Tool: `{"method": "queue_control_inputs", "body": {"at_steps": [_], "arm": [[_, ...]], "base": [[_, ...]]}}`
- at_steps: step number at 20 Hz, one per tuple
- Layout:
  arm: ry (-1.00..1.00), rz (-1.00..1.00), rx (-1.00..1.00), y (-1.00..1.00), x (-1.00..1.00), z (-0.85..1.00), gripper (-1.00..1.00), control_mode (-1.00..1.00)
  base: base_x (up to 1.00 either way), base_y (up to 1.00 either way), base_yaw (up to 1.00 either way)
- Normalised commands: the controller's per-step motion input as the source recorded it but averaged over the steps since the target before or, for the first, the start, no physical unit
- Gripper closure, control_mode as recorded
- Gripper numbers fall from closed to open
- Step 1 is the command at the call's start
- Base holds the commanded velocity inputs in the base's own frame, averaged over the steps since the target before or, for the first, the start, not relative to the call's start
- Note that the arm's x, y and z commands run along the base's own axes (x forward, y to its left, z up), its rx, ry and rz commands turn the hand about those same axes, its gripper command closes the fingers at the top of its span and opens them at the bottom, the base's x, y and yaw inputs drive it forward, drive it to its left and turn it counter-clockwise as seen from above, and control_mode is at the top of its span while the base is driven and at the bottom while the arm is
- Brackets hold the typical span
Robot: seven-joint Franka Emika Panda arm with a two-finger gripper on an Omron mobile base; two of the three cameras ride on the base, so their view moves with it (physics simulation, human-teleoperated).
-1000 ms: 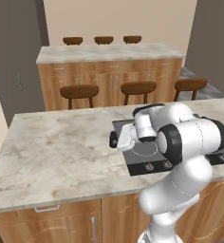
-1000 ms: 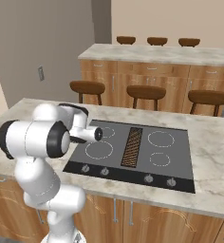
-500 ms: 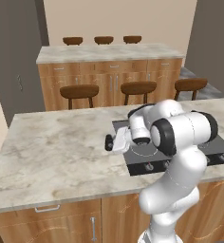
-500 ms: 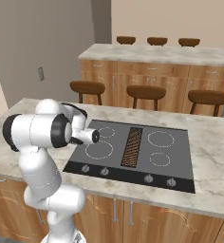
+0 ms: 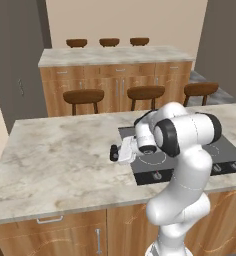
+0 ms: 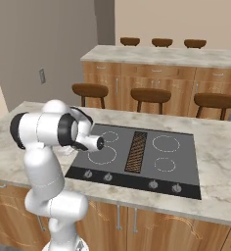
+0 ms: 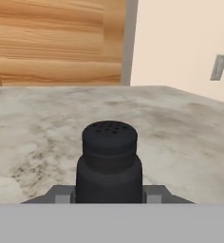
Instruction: Collect the turmeric, mayonnaise, and shaker from the cabinet and place them next to the stove.
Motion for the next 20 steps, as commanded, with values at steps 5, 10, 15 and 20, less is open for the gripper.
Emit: {"method": "queue_control_inputs", "body": {"at_steps": [5,10,15,20], "arm": [[0.00,0.03,-0.01,-0.08,0.00,-0.29,1.00,-1.00],[0.00,0.00,-0.02,0.00,-0.03,-0.26,-1.00,-1.00],[-0.06,0.00,0.00,0.00,-0.11,0.07,-1.00,-1.00],[-0.03,0.00,0.00,0.00,-0.21,0.44,-1.00,-1.00]], "base": [[0.00,0.00,0.00],[0.00,0.00,0.00],[0.00,0.00,0.00],[0.00,0.00,0.00]]}}
